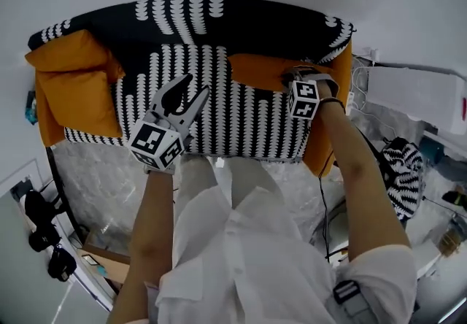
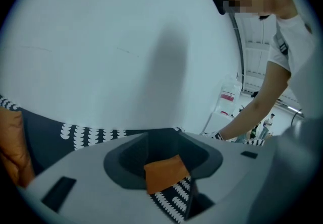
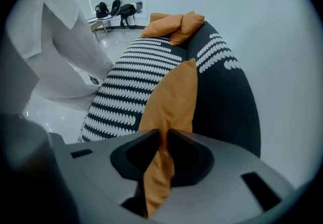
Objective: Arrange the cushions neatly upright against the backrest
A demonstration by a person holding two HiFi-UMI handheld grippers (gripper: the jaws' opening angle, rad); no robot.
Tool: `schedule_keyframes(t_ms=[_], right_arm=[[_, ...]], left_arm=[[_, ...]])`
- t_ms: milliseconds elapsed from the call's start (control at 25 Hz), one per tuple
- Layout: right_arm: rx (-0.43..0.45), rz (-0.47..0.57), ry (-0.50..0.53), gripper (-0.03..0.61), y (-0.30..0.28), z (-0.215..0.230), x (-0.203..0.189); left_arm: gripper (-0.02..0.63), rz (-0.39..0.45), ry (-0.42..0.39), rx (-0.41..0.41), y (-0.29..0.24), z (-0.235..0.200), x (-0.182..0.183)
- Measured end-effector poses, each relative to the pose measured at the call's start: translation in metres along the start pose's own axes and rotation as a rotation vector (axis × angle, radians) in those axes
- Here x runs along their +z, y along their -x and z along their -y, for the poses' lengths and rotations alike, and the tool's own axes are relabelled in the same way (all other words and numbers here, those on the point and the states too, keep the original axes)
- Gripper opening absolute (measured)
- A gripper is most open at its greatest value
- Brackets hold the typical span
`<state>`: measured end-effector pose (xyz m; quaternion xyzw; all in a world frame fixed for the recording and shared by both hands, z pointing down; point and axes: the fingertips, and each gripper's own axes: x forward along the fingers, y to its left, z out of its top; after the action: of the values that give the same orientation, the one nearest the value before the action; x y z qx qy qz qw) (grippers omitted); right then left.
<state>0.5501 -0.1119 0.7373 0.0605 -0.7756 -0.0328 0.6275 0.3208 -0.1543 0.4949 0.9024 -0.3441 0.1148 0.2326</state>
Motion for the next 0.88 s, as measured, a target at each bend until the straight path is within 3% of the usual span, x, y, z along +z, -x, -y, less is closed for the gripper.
schedule_keyframes(t_ms=[400, 600, 680, 880], right_arm=[[0.066, -0.071, 0.0, 0.08, -0.051, 0.0, -0.032], [0.086, -0.175, 0.022, 0.077, -0.072, 0.012, -0.049], [0.078, -0.23, -0.037, 0.075, -0.079, 0.017, -0.057], [0.077, -0.279, -0.333, 0.082, -0.081, 0.023, -0.074]], left_arm=[[0.193, -0.035, 0.047, 0.064, -0.001, -0.013, -0.023], [0.193, -0.028, 0.056, 0.091, 0.003, -0.022, -0.024], [0.193, -0.019, 0.06, 0.102, 0.007, -0.027, -0.022], [0.192, -0.017, 0.07, 0.103, 0.013, -0.027, -0.025]])
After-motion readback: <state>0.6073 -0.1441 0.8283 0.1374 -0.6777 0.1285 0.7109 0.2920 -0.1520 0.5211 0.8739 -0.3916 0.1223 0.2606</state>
